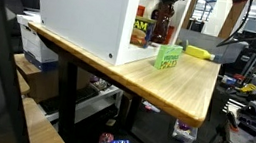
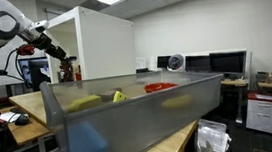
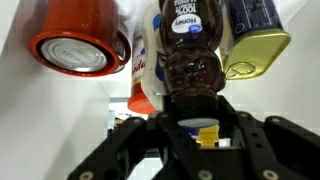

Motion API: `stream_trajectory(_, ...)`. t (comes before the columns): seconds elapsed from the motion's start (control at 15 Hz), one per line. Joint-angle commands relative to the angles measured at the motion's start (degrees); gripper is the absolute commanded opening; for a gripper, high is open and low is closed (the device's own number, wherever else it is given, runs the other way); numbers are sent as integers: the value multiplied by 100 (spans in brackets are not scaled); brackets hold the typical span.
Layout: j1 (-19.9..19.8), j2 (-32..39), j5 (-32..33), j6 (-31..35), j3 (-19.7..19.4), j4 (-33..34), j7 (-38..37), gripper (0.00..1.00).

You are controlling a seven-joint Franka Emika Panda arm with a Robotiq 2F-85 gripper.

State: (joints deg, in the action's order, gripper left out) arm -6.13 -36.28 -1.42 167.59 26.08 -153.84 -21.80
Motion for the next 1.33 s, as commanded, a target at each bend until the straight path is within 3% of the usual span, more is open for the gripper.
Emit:
stream_trajectory(0.0,-345,17,223,393,263,3,-274,20)
stream_trajectory(1.27,-564,-44,234,-10,183,25,-203,20)
